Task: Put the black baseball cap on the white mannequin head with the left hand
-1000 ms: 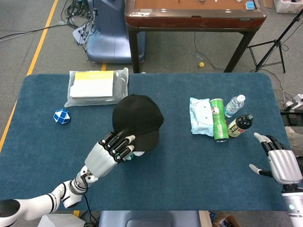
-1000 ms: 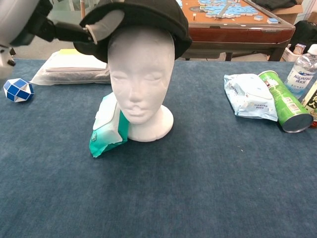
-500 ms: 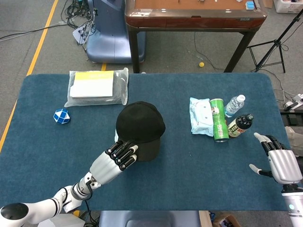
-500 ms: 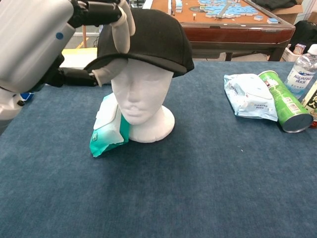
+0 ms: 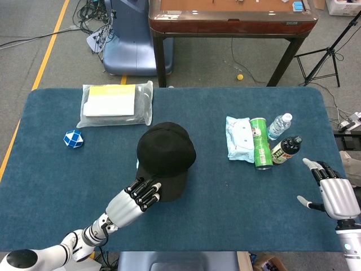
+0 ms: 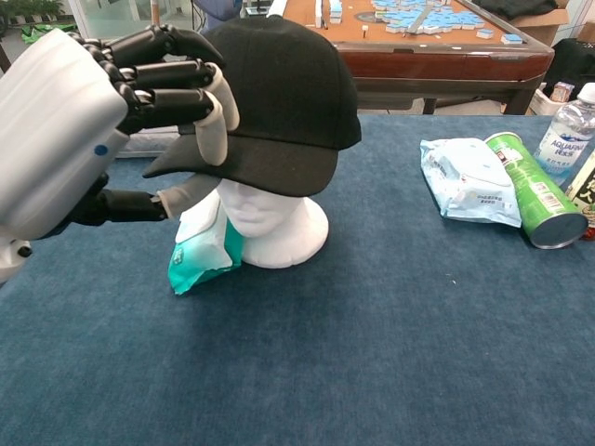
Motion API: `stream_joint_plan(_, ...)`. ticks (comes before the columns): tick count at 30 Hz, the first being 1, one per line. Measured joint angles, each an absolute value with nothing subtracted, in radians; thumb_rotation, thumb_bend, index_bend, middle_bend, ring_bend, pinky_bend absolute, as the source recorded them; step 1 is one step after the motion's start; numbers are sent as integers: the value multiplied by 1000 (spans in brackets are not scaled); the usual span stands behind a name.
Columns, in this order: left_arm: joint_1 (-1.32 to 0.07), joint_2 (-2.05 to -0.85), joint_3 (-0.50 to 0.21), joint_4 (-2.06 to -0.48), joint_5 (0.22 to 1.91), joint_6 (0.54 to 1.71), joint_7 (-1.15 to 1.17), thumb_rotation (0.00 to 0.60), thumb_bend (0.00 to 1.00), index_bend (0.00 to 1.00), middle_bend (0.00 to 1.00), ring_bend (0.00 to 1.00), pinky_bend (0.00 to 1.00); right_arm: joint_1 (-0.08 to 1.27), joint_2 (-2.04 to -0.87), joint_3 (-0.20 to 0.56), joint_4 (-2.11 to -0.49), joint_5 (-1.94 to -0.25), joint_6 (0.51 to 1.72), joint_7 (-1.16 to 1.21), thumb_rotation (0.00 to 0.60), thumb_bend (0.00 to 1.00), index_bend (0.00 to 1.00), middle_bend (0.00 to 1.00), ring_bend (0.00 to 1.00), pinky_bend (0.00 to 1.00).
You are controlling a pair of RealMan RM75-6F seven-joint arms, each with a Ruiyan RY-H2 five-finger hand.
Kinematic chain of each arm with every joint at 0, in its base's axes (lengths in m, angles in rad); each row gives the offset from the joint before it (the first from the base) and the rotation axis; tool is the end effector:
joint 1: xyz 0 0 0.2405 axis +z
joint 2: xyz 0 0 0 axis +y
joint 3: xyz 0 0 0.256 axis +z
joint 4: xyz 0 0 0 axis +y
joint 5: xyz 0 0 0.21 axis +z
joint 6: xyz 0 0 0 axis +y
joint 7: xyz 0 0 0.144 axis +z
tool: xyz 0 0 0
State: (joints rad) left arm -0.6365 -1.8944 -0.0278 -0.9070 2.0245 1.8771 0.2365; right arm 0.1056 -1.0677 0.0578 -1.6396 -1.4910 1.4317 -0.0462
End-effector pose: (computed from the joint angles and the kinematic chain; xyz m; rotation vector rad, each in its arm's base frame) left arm -0.1191 0.2472 -0.0147 -1.6608 0.1165 -1.7416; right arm -0.3090 -0.1888 0.1676 1.4358 -0.8731 0.8410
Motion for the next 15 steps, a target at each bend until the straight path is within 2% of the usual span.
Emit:
stream_joint_plan(4, -618, -1882, -18, -934, 2013, 1869, 249, 600, 381, 300, 382, 248, 453, 106, -1068, 58, -1639, -1490, 1431, -48, 600, 0, 120, 226, 152, 320)
stream_joint_plan(7, -604, -1871, -10, -960, 2008, 1861, 263, 600, 298, 191, 351, 236, 446, 106, -1069, 58, -1640, -1489, 1430, -51, 600, 0, 120, 226, 152, 320)
stream_joint_plan(10, -597, -1862, -7, -982, 2003, 1852, 270, 600, 218, 134, 333, 227, 440, 107, -1069, 58, -1641, -1489, 1428, -56, 600, 0, 120, 226, 152, 320)
stream_joint_plan(15, -577, -1848, -5, -1018, 1982, 1828, 290, 600, 147, 52, 265, 181, 409, 107, -1069, 58, -1641, -1487, 1429, -55, 600, 0, 120, 226, 152, 320)
